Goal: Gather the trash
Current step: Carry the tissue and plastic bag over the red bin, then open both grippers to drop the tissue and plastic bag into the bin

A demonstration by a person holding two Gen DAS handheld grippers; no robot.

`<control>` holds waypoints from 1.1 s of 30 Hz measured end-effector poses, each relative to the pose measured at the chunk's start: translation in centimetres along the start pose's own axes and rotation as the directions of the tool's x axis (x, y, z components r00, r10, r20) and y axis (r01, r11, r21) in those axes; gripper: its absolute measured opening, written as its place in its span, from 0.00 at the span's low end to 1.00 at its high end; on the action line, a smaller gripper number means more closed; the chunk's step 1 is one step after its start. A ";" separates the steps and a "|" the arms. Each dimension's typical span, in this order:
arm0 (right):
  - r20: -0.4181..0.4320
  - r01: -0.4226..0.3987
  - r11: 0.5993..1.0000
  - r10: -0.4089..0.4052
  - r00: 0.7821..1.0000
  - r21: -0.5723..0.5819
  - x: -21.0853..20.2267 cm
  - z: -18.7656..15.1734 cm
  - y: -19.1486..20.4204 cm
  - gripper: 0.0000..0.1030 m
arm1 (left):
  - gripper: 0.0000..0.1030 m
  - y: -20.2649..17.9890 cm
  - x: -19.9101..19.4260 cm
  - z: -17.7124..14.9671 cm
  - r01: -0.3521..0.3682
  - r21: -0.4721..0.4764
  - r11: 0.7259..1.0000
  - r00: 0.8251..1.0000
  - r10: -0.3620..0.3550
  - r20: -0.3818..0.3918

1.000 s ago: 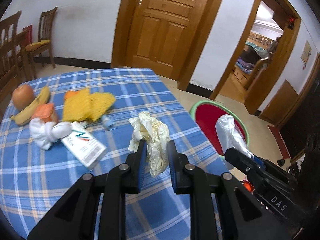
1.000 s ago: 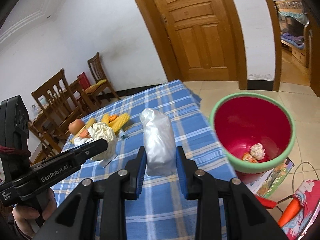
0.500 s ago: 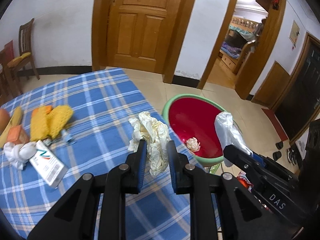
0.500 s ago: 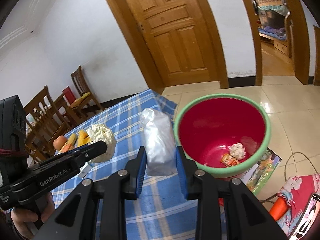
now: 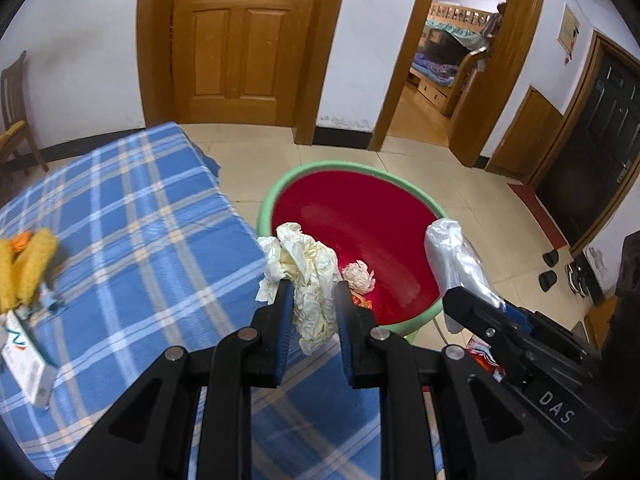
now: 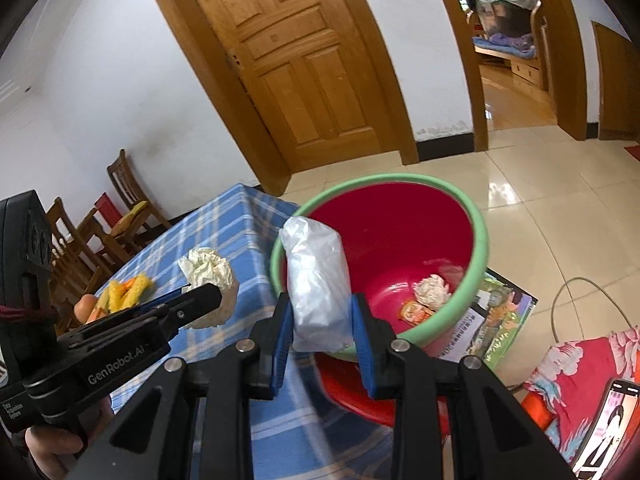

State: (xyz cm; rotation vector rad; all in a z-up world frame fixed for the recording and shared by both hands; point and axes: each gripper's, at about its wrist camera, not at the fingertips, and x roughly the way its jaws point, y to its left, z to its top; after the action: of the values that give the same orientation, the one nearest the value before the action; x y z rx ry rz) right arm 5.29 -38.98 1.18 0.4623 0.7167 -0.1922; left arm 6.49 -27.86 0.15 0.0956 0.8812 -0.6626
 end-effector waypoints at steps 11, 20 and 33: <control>-0.033 0.078 0.996 -0.077 0.997 0.050 2.1 0.6 -3.8 0.31 | 0.20 -1.6 4.3 0.9 0.025 0.020 0.999 0.998 -0.024 -0.054; -0.045 0.097 0.993 -0.095 0.994 0.063 3.4 1.3 -4.7 0.34 | 0.20 -1.7 5.2 1.6 0.029 0.027 0.999 0.998 -0.027 -0.049; 0.005 0.088 0.992 -0.089 0.996 0.094 2.2 2.0 -5.7 0.50 | 0.20 -2.6 6.7 1.9 0.050 0.038 0.998 0.996 -0.047 -0.080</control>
State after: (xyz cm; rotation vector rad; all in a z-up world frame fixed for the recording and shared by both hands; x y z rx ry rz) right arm 6.25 -44.95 -0.91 0.5190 0.7220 -0.3121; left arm 9.30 -33.93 -3.14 0.1371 0.9488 -0.7254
